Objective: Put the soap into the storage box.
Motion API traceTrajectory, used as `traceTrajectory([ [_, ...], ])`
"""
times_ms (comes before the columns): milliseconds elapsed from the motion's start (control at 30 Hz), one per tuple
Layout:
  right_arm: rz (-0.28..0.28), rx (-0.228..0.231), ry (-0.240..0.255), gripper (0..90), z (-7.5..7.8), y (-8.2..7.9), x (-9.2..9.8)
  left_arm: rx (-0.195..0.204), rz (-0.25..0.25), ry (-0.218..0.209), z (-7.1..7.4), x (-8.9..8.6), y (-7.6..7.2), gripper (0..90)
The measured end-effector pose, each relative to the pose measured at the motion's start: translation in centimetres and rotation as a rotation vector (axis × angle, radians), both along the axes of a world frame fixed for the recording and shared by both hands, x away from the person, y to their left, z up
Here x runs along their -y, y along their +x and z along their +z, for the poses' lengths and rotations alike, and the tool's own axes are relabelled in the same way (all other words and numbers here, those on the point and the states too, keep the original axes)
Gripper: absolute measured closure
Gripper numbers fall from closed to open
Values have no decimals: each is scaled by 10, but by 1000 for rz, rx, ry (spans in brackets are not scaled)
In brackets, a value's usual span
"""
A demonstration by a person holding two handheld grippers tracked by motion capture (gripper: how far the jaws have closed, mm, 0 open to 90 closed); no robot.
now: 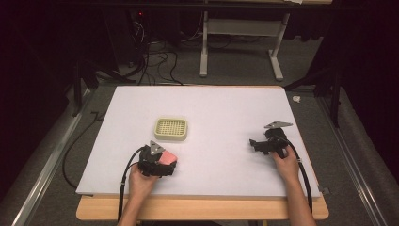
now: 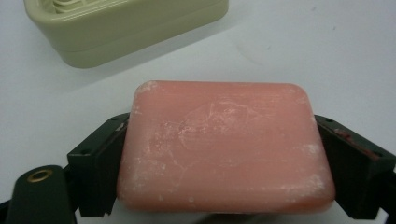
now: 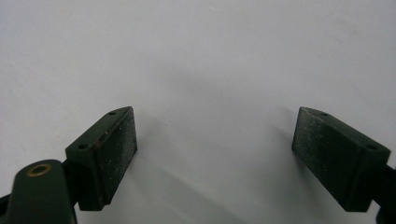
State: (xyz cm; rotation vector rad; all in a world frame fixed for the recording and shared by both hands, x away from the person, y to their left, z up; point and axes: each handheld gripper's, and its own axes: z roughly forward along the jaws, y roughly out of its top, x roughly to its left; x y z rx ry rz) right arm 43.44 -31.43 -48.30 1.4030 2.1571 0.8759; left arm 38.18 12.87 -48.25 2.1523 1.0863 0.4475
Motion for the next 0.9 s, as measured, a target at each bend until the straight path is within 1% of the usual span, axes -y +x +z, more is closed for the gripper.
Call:
traceTrajectory([
  [100,0,0,1,145,0,0,0,2,0,2,1,1,0,137],
  [233,0,0,0,145,0,0,0,2,-2,-6,3,2,-1,138],
  [300,0,0,0,145,0,0,0,8,-9,1,6,3,-2,137],
  [433,0,0,0,145,0,0,0,24,-24,-2,12,7,-3,137],
  [567,0,0,1,145,0,0,0,31,-40,-16,18,11,-4,137],
  [733,0,0,0,145,0,0,0,40,-57,-18,23,15,-5,138],
  [800,0,0,0,145,0,0,0,45,-50,-19,25,16,-5,137],
  [900,0,0,0,145,0,0,0,40,-43,-28,27,18,-4,138],
])
